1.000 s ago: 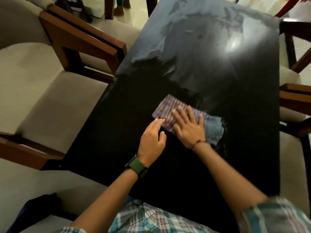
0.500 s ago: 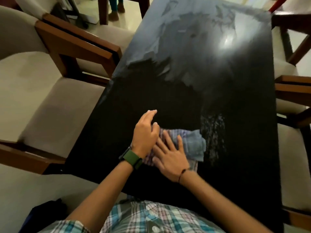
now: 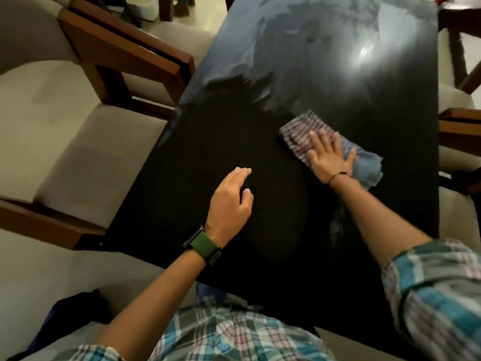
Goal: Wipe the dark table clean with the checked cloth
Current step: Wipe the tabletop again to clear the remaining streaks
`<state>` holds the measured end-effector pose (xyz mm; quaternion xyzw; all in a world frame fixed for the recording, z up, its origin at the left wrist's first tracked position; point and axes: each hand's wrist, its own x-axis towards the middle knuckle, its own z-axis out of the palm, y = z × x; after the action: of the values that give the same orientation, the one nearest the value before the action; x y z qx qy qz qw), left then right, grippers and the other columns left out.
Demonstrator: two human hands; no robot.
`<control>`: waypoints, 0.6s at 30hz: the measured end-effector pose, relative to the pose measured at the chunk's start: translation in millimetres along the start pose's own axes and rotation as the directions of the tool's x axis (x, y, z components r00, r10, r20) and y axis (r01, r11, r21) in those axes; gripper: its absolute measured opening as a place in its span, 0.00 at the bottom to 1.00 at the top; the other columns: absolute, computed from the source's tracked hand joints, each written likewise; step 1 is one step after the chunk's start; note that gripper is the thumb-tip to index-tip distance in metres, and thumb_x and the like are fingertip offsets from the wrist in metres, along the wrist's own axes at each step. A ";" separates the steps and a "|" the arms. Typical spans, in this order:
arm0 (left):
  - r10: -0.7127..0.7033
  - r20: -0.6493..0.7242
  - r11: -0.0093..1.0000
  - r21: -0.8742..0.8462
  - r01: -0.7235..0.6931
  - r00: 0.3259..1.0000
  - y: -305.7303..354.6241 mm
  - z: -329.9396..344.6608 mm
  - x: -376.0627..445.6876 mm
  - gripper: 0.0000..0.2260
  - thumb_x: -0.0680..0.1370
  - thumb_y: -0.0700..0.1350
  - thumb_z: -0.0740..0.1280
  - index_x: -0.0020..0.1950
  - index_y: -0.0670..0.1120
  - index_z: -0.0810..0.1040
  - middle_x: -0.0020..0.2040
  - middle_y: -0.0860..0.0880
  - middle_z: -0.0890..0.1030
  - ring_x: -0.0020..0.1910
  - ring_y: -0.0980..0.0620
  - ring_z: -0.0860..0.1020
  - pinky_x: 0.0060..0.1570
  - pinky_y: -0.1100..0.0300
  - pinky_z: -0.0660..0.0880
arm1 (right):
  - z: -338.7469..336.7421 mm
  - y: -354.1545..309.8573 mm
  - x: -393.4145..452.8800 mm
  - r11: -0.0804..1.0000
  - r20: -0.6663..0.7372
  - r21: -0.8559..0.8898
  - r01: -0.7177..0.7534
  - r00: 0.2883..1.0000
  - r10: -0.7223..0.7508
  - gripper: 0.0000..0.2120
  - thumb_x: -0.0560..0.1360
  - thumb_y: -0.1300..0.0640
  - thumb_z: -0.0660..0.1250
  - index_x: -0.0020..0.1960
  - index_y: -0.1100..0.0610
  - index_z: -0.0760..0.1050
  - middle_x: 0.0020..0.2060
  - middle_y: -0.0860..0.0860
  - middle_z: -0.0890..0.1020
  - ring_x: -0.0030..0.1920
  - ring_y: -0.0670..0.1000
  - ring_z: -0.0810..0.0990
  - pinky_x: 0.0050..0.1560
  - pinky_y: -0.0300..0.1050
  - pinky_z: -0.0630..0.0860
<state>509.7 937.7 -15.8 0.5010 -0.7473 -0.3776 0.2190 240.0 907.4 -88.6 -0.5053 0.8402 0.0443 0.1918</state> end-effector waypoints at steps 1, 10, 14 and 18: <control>0.002 -0.002 1.000 -0.006 -0.002 1.000 -1.0 -1.1 -3.8 0.19 0.76 0.37 0.60 0.67 0.43 0.66 0.68 0.45 0.70 0.69 0.53 0.64 0.66 0.66 0.58 | -5.7 3.4 10.9 0.999 0.016 0.011 -0.032 0.999 0.032 0.24 0.81 0.44 0.44 0.76 0.39 0.42 0.76 0.42 0.42 0.76 0.51 0.38 0.70 0.67 0.36; 0.103 0.133 0.992 -0.091 -0.091 0.986 5.9 15.8 -15.7 0.18 0.77 0.36 0.59 0.67 0.42 0.67 0.67 0.45 0.70 0.69 0.52 0.64 0.66 0.65 0.57 | 57.2 -12.2 -142.7 0.995 0.086 -0.046 0.091 0.993 -0.087 0.27 0.78 0.40 0.41 0.74 0.40 0.35 0.73 0.41 0.33 0.73 0.49 0.30 0.68 0.66 0.31; 0.162 0.198 0.984 -0.111 -0.142 0.967 21.9 37.9 -8.6 0.18 0.77 0.37 0.59 0.67 0.43 0.66 0.68 0.45 0.70 0.70 0.52 0.63 0.68 0.61 0.59 | 109.6 -5.7 -248.7 0.984 0.015 -0.066 0.164 0.986 -0.164 0.27 0.79 0.39 0.40 0.77 0.42 0.46 0.77 0.43 0.44 0.76 0.52 0.44 0.69 0.63 0.40; 0.193 0.238 0.979 -0.112 -0.171 0.952 39.4 57.0 -5.5 0.18 0.77 0.37 0.58 0.68 0.43 0.65 0.69 0.45 0.69 0.70 0.52 0.63 0.67 0.63 0.58 | 100.3 11.8 -234.6 0.978 -0.004 -0.087 0.189 0.982 -0.190 0.25 0.80 0.39 0.40 0.76 0.39 0.45 0.76 0.41 0.44 0.76 0.51 0.44 0.68 0.65 0.44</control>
<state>448.7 970.8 -20.0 0.3686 -0.7940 -0.4485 0.1804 355.1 1135.3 -96.4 -0.5910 0.7868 0.0589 0.1682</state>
